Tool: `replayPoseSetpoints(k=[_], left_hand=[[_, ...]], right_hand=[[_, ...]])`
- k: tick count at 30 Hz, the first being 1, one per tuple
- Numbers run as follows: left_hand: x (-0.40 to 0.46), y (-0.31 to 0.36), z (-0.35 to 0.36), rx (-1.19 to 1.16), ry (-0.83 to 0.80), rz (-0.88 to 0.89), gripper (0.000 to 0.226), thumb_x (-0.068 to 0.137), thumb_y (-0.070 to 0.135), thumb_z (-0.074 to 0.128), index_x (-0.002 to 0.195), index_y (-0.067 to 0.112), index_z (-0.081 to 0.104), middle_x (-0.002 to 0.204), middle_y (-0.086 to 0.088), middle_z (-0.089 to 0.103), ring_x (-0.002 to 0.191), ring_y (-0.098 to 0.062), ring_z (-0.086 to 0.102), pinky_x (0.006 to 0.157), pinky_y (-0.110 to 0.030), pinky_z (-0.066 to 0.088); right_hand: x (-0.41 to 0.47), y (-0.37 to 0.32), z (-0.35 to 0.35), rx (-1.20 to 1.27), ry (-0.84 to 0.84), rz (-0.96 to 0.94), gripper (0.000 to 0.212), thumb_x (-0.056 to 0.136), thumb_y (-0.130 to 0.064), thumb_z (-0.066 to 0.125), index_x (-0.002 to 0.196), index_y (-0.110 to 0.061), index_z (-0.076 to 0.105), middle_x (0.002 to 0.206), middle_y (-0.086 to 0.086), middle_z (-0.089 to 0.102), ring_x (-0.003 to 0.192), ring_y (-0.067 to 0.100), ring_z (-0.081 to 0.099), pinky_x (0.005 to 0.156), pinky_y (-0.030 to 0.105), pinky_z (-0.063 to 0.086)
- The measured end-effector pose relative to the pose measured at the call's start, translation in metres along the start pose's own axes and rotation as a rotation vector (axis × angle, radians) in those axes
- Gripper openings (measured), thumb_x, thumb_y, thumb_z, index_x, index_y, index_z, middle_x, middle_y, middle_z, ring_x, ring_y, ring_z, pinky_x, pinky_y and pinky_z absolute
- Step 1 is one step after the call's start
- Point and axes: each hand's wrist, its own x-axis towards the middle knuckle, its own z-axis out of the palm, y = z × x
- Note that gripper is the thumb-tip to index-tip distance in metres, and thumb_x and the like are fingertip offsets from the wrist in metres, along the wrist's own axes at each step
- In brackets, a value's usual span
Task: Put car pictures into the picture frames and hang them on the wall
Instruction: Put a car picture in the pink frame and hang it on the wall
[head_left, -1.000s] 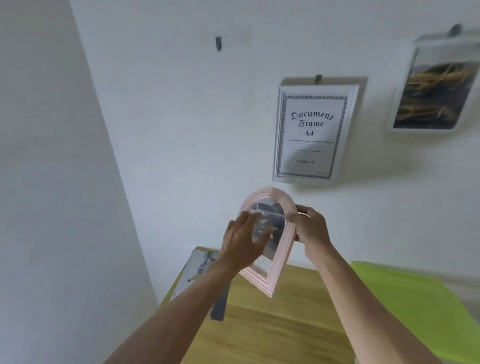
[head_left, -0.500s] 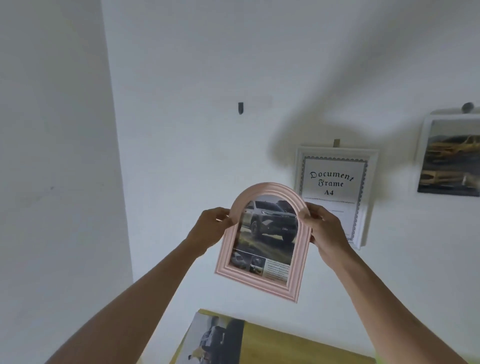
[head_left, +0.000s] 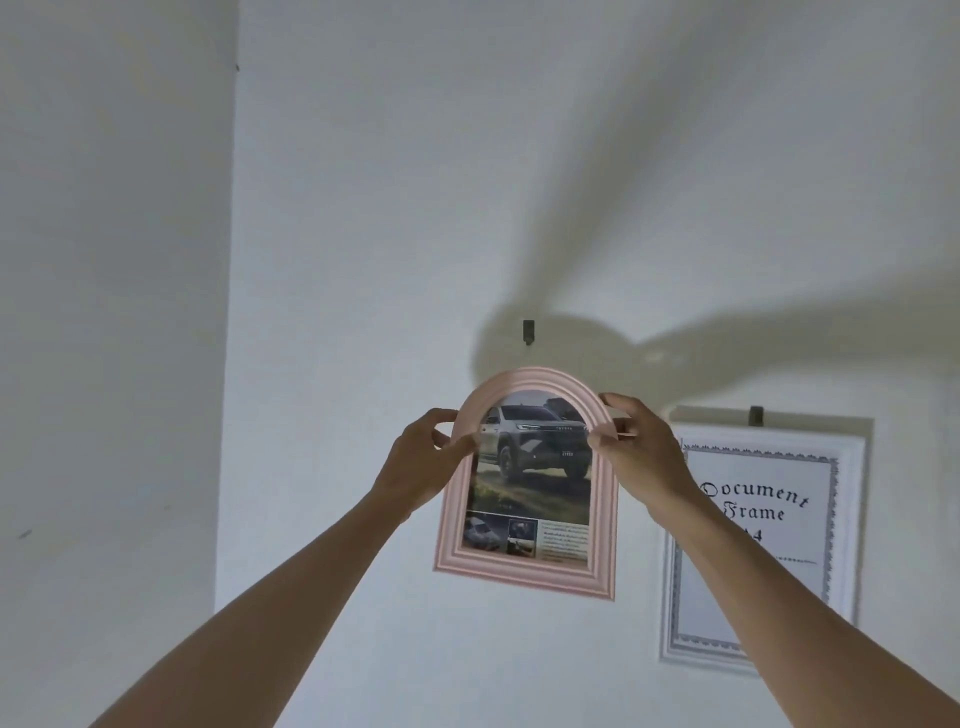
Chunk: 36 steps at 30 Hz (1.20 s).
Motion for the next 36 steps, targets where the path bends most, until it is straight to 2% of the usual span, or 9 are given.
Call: replayPoseSetpoints(k=[5, 12, 16, 18, 22, 24, 26, 29, 36], left_hand=[[0.04, 0.008, -0.002, 0.042, 0.161, 0.057, 0.042, 0.084, 0.045, 0.071, 0.115, 0.019, 0.061, 0.077, 0.003, 0.065, 0.068, -0.011, 0.061, 0.058, -0.024, 0.042], [0.074, 0.003, 0.006, 0.053, 0.179, 0.109, 0.04, 0.084, 0.043, 0.071, 0.114, 0.017, 0.065, 0.078, 0.003, 0.066, 0.066, -0.01, 0.06, 0.057, -0.02, 0.04], [0.084, -0.009, 0.012, 0.086, 0.185, 0.125, 0.034, 0.085, 0.041, 0.07, 0.11, 0.019, 0.068, 0.078, 0.006, 0.068, 0.063, -0.006, 0.061, 0.057, -0.019, 0.043], [0.085, -0.017, 0.014, 0.114, 0.21, 0.149, 0.029, 0.084, 0.042, 0.069, 0.105, 0.022, 0.071, 0.08, 0.007, 0.069, 0.068, -0.008, 0.062, 0.064, -0.023, 0.049], [0.087, -0.023, 0.021, 0.206, 0.249, 0.218, 0.016, 0.087, 0.041, 0.066, 0.09, 0.026, 0.071, 0.082, 0.004, 0.057, 0.069, -0.016, 0.058, 0.061, -0.021, 0.04], [0.088, -0.023, 0.024, 0.27, 0.268, 0.248, 0.016, 0.089, 0.038, 0.064, 0.094, 0.023, 0.068, 0.082, 0.004, 0.053, 0.067, -0.017, 0.056, 0.061, -0.024, 0.041], [0.09, -0.024, 0.025, 0.303, 0.289, 0.268, 0.017, 0.089, 0.037, 0.063, 0.097, 0.022, 0.064, 0.082, 0.004, 0.051, 0.067, -0.018, 0.055, 0.062, -0.025, 0.04], [0.092, -0.026, 0.026, 0.326, 0.291, 0.282, 0.019, 0.089, 0.038, 0.063, 0.097, 0.021, 0.063, 0.083, 0.004, 0.051, 0.067, -0.02, 0.055, 0.062, -0.027, 0.042], [0.09, -0.028, 0.025, 0.287, 0.307, 0.302, 0.023, 0.085, 0.039, 0.068, 0.101, 0.024, 0.065, 0.087, 0.006, 0.057, 0.074, -0.016, 0.059, 0.072, -0.029, 0.048]], right_hand=[[0.031, -0.015, 0.018, -0.068, 0.112, -0.111, 0.041, 0.088, -0.013, 0.069, 0.125, -0.028, 0.063, 0.097, -0.006, 0.068, 0.091, 0.018, 0.064, 0.083, 0.026, 0.043], [0.057, -0.013, 0.027, -0.131, 0.192, -0.142, 0.038, 0.089, -0.012, 0.066, 0.123, -0.028, 0.065, 0.091, -0.006, 0.071, 0.092, 0.019, 0.065, 0.084, 0.026, 0.044], [0.067, -0.001, 0.03, -0.206, 0.197, -0.197, 0.038, 0.087, -0.012, 0.069, 0.122, -0.024, 0.068, 0.088, 0.001, 0.073, 0.087, 0.022, 0.068, 0.085, 0.03, 0.049], [0.07, 0.007, 0.035, -0.24, 0.213, -0.232, 0.038, 0.087, -0.011, 0.07, 0.123, -0.024, 0.069, 0.085, 0.001, 0.073, 0.085, 0.018, 0.067, 0.084, 0.025, 0.048], [0.068, 0.021, 0.045, -0.34, 0.294, -0.312, 0.051, 0.091, -0.005, 0.063, 0.133, -0.032, 0.06, 0.095, 0.0, 0.064, 0.09, -0.007, 0.053, 0.084, 0.003, 0.037], [0.063, 0.024, 0.049, -0.49, 0.358, -0.349, 0.052, 0.09, -0.009, 0.065, 0.136, -0.033, 0.057, 0.098, -0.005, 0.06, 0.091, 0.002, 0.052, 0.077, 0.022, 0.048], [0.061, 0.028, 0.05, -0.612, 0.409, -0.392, 0.049, 0.09, -0.018, 0.068, 0.135, -0.032, 0.057, 0.099, -0.004, 0.061, 0.1, 0.022, 0.052, 0.065, 0.035, 0.05], [0.064, 0.04, 0.047, -0.687, 0.404, -0.483, 0.048, 0.09, -0.02, 0.07, 0.136, -0.025, 0.057, 0.099, 0.003, 0.063, 0.097, 0.029, 0.056, 0.057, 0.035, 0.05], [0.06, 0.045, 0.043, -0.654, 0.406, -0.565, 0.041, 0.084, -0.017, 0.074, 0.123, -0.012, 0.061, 0.102, 0.004, 0.063, 0.098, 0.029, 0.058, 0.057, 0.029, 0.046]])
